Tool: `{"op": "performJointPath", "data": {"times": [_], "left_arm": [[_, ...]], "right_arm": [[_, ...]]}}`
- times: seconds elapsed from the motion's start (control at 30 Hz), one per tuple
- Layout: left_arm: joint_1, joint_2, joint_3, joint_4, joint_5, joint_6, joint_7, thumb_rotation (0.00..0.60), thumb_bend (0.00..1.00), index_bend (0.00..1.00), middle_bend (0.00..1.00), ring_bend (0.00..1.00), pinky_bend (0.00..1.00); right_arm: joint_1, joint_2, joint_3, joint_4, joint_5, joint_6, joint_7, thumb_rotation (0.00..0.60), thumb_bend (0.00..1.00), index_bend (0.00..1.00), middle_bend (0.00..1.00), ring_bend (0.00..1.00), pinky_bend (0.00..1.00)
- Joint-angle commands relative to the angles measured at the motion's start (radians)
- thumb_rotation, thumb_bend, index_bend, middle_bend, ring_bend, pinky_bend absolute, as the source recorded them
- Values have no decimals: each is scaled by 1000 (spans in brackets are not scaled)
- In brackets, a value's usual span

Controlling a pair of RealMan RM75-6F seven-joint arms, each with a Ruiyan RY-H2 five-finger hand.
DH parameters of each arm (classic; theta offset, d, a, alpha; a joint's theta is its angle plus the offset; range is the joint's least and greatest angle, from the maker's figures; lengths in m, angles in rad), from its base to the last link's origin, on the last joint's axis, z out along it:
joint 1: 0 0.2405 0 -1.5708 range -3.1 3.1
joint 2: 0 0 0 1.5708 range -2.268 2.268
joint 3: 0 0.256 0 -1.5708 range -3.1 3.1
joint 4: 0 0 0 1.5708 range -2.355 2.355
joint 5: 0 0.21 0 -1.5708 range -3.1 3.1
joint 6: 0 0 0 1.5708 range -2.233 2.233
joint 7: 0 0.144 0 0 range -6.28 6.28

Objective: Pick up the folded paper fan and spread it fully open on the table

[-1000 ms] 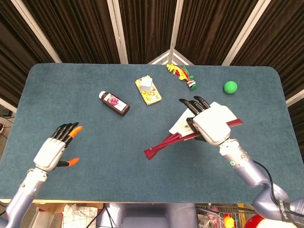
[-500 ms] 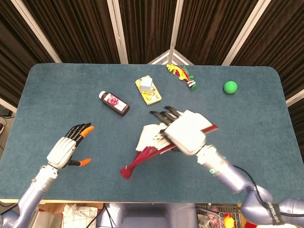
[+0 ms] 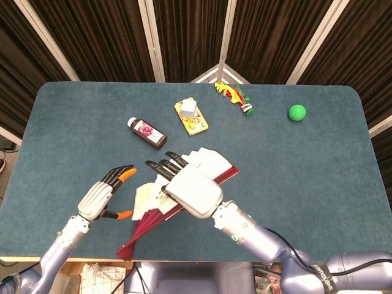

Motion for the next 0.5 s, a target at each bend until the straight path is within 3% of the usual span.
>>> {"op": "performJointPath", "data": {"times": [0.03, 0.2, 0.4, 0.5], "left_arm": [[-3, -29, 2, 23, 5, 13, -4, 600, 69, 92, 0, 0, 0], [-7, -73, 11, 54, 20, 33, -16, 600, 91, 172, 5, 0, 0], [-5, -111, 13, 77, 42, 83, -28, 600, 297, 340, 103, 0, 31], [1, -120, 13, 98, 54, 117, -15, 600, 348, 377, 118, 0, 31]], "right_arm": [[22, -15, 10, -27, 27, 27, -31, 600, 404, 823, 149, 215, 153], [42, -12, 20, -57, 57, 61, -57, 600, 403, 823, 149, 216, 160], [41, 7, 23, -83, 64, 90, -46, 600, 403, 824, 149, 216, 163], [33, 26, 18, -90, 58, 104, -36, 600, 403, 826, 149, 216, 163]]}}
